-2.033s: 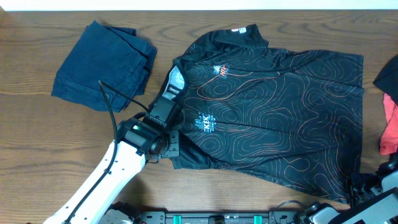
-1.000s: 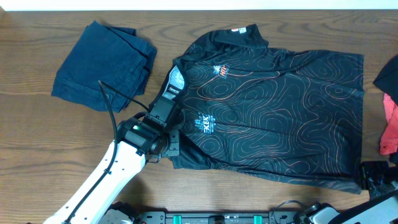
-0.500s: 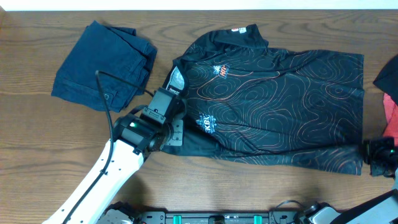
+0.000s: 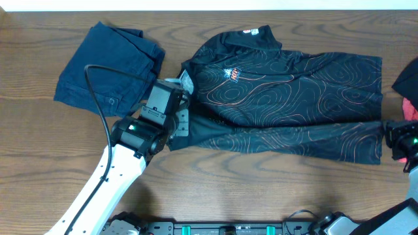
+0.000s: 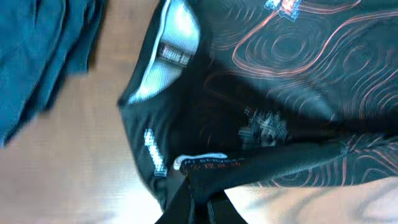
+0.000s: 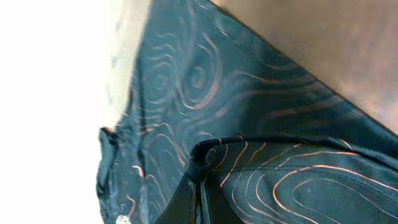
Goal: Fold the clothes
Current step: 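Fold the bottom hem upward toward the collar with both grippers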
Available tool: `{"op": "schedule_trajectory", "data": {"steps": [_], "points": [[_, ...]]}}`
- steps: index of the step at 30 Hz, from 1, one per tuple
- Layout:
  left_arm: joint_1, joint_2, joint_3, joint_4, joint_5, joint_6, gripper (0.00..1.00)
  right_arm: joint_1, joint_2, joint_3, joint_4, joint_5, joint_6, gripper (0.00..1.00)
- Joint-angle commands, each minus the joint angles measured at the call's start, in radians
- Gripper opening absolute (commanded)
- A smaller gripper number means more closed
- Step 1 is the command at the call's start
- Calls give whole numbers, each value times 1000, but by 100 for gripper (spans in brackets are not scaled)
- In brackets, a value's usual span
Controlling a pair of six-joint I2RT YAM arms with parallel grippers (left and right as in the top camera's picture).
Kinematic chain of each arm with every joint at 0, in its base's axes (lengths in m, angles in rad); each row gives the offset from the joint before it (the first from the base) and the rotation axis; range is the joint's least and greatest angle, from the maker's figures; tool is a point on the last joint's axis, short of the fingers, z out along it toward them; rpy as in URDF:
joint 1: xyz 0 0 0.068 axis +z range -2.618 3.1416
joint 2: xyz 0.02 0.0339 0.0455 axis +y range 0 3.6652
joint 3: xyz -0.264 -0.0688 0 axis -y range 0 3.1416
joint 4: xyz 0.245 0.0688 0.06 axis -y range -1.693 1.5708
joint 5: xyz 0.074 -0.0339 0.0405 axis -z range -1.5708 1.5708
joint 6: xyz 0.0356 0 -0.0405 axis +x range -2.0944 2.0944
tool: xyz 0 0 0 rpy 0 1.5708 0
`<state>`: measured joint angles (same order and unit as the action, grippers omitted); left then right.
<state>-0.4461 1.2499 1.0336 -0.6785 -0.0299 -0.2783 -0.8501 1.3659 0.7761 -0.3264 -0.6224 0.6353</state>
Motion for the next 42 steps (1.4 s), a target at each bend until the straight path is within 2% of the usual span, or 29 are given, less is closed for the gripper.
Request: {"op": "schedule_trajectory", "data": {"steps": [1, 6, 16, 25, 33, 34, 35, 36, 37, 39, 42], "points": [[5, -9, 23, 58, -16, 84, 6, 28, -5, 9, 44, -25, 74, 1], [5, 8, 23, 114, -16, 163, 6, 50, -5, 9, 105, -15, 94, 1], [5, 143, 23, 259, -19, 299, 6, 92, -4, 9, 110, 95, 134, 1], [5, 229, 23, 400, -68, 304, 6, 126, -4, 9, 107, 199, 135, 1], [5, 259, 23, 426, -68, 305, 7, 131, -4, 9, 106, 235, 135, 1], [5, 260, 23, 427, -68, 305, 12, 131, -4, 9, 106, 234, 135, 2], [5, 260, 23, 427, -69, 305, 26, 131, -4, 9, 105, 234, 135, 2], [5, 259, 23, 426, -72, 305, 47, 131, -4, 9, 102, 234, 135, 2], [5, 259, 23, 423, -88, 304, 64, 131, -4, 9, 100, 234, 135, 2], [5, 259, 24, 397, -135, 304, 77, 131, -4, 9, 95, 234, 135, 2], [10, 259, 24, 322, -141, 297, 81, 130, -4, 9, 85, 234, 135, 2]]}}
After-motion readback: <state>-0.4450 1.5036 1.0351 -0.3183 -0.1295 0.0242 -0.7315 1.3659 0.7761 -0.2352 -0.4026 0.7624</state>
